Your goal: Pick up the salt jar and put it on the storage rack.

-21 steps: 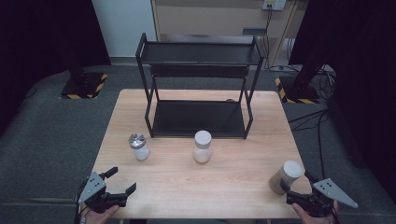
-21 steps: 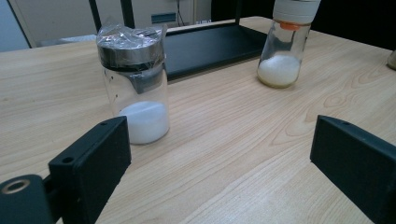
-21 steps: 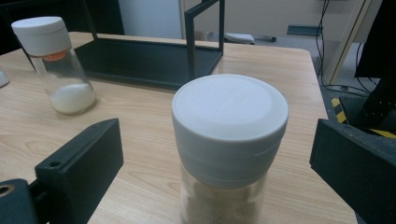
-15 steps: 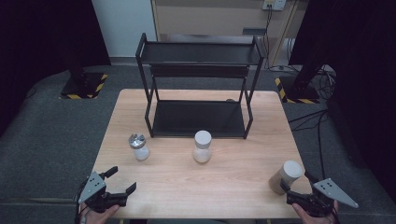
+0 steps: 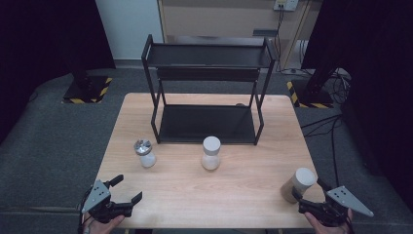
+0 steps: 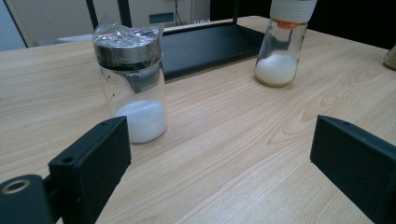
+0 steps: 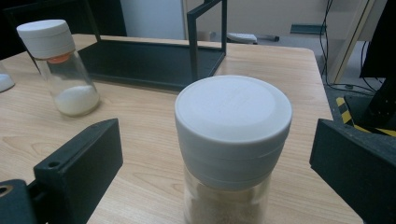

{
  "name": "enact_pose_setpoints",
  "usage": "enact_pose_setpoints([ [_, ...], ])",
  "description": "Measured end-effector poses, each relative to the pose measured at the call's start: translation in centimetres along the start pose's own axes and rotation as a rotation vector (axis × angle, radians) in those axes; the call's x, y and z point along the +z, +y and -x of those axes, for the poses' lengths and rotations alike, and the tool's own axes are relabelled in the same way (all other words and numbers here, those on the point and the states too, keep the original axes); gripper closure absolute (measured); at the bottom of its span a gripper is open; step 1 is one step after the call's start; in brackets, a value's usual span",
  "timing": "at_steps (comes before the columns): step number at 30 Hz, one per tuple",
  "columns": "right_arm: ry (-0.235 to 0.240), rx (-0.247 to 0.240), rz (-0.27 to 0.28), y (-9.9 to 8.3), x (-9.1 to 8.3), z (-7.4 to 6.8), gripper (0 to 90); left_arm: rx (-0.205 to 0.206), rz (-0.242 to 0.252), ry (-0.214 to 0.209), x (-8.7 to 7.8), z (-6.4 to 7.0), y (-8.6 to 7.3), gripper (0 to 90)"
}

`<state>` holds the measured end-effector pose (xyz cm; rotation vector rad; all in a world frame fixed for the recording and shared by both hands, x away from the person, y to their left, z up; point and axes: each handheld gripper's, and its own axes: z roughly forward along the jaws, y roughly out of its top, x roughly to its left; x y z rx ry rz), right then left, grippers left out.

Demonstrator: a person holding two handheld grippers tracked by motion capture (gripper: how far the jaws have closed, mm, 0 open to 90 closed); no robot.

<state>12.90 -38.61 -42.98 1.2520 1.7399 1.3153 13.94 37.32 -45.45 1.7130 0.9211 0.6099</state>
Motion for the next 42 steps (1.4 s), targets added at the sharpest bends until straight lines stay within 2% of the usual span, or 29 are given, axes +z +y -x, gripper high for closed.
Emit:
enact_pose_setpoints([
  [18, 0.019, 0.026, 0.008, -0.1, -0.1, 0.5, 2.9, 0.013, -0.018, -0.005, 0.2, 0.3, 0.3, 4.3],
  [24, 0.02, 0.028, 0.01, -0.1, -0.1, 0.5, 2.9, 0.002, -0.018, -0.013, 0.3, 0.4, 0.5, 4.4],
  [42, 0.023, 0.027, 0.01, -0.1, 0.0, 0.5, 3.1, 0.003, -0.025, -0.026, -0.5, 0.2, 1.6, 4.8],
])
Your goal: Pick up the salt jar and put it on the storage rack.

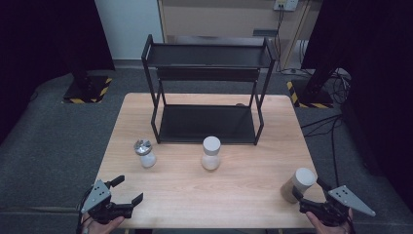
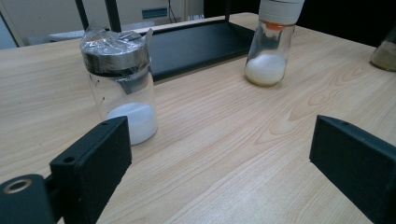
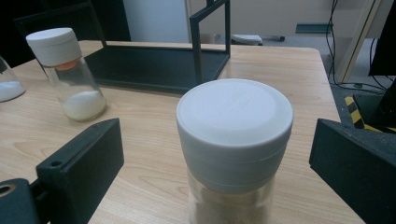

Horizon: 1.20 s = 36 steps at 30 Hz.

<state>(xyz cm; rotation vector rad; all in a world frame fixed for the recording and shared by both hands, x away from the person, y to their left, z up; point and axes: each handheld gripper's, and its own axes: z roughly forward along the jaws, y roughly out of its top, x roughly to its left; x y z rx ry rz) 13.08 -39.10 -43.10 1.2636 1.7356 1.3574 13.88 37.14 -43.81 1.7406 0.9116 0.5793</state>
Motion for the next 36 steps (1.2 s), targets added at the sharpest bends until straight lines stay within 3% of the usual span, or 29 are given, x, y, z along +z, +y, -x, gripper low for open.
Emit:
enact_pose_setpoints([
  [14, 0.002, -0.001, 0.002, 0.0, 0.1, 0.0, 3.2, 0.027, 0.004, -0.012, -1.1, -0.7, 2.6, 4.9],
  [21, 0.004, -0.001, 0.001, 0.0, 0.1, 0.0, 3.2, 0.006, 0.015, -0.01, -1.5, -1.6, 3.1, 4.9],
  [36, 0.007, -0.001, 0.001, 0.0, 0.2, 0.0, 3.4, 0.008, 0.009, 0.005, -1.4, -2.8, 4.8, 4.8],
])
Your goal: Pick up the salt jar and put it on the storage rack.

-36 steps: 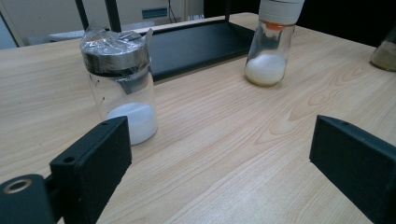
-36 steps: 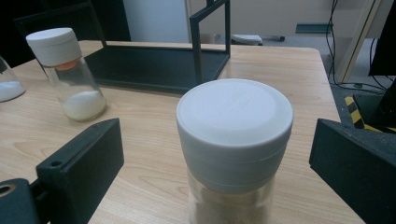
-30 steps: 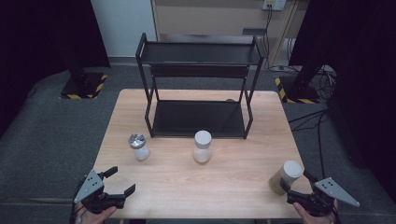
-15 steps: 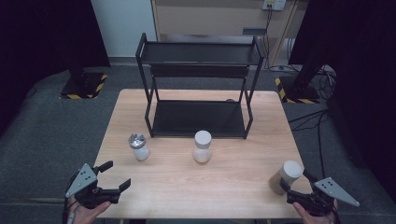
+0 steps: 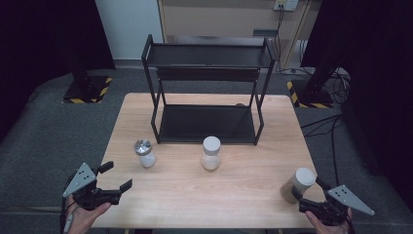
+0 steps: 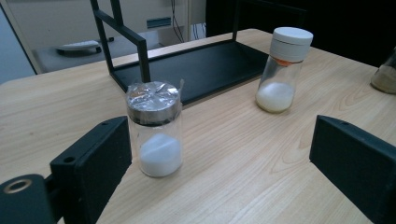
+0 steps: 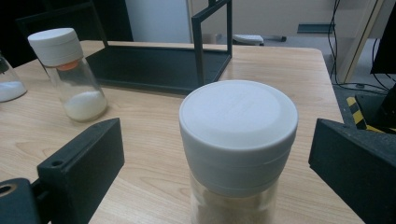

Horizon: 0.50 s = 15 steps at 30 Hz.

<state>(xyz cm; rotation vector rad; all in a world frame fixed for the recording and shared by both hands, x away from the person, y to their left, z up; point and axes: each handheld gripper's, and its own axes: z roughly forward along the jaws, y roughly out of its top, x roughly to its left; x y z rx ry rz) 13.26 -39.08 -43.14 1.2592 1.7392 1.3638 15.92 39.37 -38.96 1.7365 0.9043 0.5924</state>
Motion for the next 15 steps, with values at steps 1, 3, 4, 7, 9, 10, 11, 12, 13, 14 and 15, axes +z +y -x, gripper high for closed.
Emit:
enact_pose_setpoints([
  [1, 0.0, 0.0, 0.0, 0.0, 0.0, 0.0, 3.4, 0.003, -0.003, 0.004, 0.1, -0.1, 0.3, 4.8],
  [3, 0.0, 0.001, 0.001, 0.0, 0.0, 0.0, 3.4, 0.006, -0.004, 0.006, 0.2, -0.2, 0.5, 4.8],
  [4, 0.0, 0.001, 0.001, 0.0, 0.0, 0.0, 3.4, 0.007, -0.006, 0.007, 0.3, -0.3, 0.6, 4.8],
  [7, 0.001, 0.001, 0.001, 0.0, 0.0, 0.0, 3.5, 0.003, -0.004, 0.006, 0.8, -0.6, 1.0, 4.8],
  [9, 0.001, 0.001, 0.001, 0.0, 0.0, 0.0, 3.5, 0.002, -0.003, 0.006, 1.0, -0.8, 1.3, 4.9],
  [10, 0.001, 0.001, 0.002, 0.0, 0.0, 0.0, 3.5, 0.004, -0.002, 0.007, 1.1, -0.8, 1.4, 4.9],
  [11, 0.001, 0.002, 0.002, 0.0, 0.0, 0.0, 3.5, 0.004, -0.001, 0.007, 1.2, -0.9, 1.4, 4.9],
  [12, 0.0, 0.002, 0.002, 0.0, 0.0, 0.0, 3.5, 0.004, -0.001, 0.007, 1.3, -1.0, 1.5, 4.9],
  [13, 0.0, 0.002, 0.002, 0.0, 0.0, 0.0, 3.5, 0.004, -0.002, 0.007, 1.5, -1.0, 1.6, 4.9],
  [14, 0.001, 0.002, 0.003, 0.0, 0.0, 0.0, 3.5, 0.001, -0.002, 0.009, 1.6, -1.1, 1.6, 5.0],
  [15, 0.0, 0.002, 0.003, 0.0, 0.0, 0.0, 3.6, 0.003, -0.004, 0.01, 1.8, -1.2, 1.7, 5.0],
])
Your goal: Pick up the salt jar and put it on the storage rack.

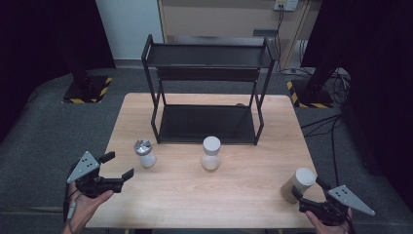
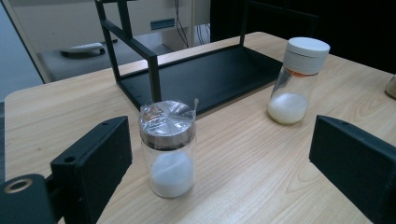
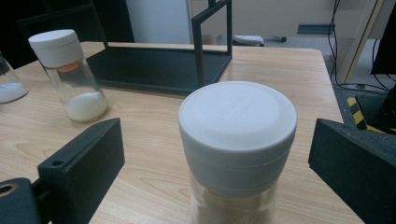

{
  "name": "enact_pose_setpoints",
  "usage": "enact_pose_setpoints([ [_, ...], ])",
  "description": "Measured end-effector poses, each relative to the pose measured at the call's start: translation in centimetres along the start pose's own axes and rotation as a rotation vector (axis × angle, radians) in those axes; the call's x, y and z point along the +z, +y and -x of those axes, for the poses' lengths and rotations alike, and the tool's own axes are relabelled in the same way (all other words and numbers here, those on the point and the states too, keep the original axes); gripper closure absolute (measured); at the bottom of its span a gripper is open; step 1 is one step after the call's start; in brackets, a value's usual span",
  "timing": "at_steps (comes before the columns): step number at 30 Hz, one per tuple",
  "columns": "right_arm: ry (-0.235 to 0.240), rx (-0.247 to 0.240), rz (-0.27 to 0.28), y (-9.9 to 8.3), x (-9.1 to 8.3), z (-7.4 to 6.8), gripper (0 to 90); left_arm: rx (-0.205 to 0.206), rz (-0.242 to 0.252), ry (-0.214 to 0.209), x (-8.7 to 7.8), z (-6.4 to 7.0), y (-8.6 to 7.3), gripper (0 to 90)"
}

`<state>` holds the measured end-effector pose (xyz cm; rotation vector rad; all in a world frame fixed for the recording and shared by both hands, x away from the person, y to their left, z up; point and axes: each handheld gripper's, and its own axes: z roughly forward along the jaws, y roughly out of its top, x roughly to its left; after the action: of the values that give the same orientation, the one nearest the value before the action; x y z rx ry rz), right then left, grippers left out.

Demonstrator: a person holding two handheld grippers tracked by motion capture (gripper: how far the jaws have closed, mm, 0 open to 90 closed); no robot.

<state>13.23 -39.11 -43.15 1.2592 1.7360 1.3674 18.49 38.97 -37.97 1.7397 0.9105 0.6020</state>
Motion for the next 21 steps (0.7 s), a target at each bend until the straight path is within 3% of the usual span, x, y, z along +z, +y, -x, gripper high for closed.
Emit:
enact_pose_setpoints([
  [21, 0.008, 0.006, 0.002, 0.0, 0.0, 0.1, 3.7, -0.04, -0.036, 0.017, 3.4, -1.8, 0.4, 4.7],
])
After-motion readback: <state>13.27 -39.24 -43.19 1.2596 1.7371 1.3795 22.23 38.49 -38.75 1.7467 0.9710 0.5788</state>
